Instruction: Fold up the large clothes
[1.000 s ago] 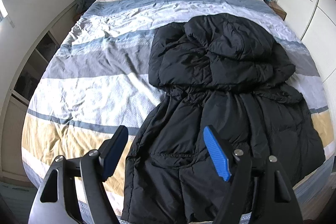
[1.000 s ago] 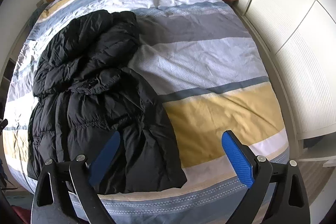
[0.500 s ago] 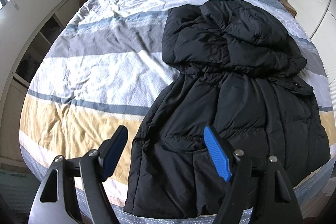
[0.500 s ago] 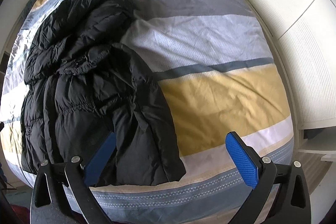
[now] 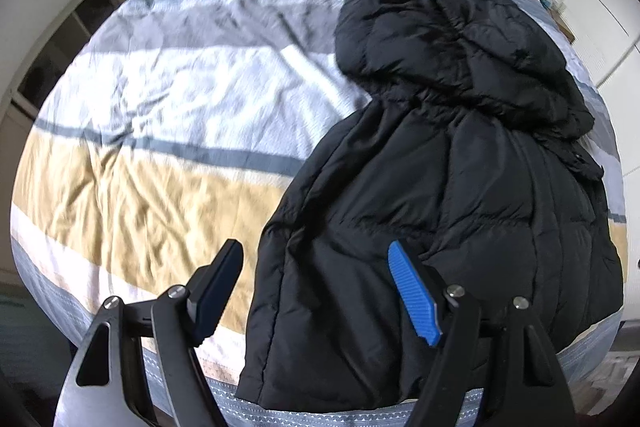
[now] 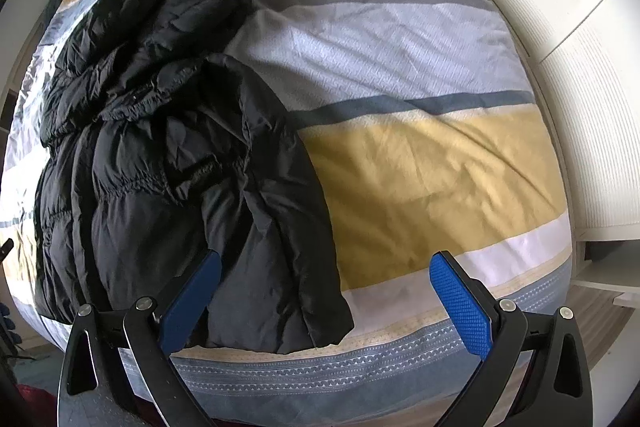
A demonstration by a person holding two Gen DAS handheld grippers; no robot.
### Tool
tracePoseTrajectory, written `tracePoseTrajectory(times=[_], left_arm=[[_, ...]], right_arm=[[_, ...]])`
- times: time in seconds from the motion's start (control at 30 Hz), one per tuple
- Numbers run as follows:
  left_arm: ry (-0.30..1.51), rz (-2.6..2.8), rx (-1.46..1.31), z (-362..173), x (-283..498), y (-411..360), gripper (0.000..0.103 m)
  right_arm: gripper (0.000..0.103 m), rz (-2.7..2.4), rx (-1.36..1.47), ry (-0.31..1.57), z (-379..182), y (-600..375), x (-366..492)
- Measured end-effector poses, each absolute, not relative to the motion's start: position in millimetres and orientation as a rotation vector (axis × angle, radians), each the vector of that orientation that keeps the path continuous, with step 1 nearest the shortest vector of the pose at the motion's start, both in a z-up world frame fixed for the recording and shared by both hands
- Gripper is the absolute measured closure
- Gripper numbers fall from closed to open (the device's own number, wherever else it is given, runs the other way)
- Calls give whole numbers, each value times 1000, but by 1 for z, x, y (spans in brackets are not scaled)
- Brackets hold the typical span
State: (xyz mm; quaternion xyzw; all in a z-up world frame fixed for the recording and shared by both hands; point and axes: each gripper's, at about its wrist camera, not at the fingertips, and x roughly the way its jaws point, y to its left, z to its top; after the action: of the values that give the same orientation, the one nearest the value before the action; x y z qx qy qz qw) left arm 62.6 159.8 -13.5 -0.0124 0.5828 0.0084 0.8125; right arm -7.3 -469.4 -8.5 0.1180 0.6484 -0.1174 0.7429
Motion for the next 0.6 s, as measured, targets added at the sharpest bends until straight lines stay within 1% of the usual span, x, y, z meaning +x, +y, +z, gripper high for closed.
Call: tracePoseTrajectory(times=[0.3, 0.4, 0.6], left_arm=[[1304, 51, -198, -47, 57, 203, 29], [1323, 28, -214, -59, 57, 207, 29], [1419, -41, -377, -103, 53, 214, 29]], right_arm=[[1, -223, 316, 1479, -55, -469, -6], [1, -206, 335, 1503, -69, -465, -7], [1, -167, 349, 1564, -99, -456, -11]])
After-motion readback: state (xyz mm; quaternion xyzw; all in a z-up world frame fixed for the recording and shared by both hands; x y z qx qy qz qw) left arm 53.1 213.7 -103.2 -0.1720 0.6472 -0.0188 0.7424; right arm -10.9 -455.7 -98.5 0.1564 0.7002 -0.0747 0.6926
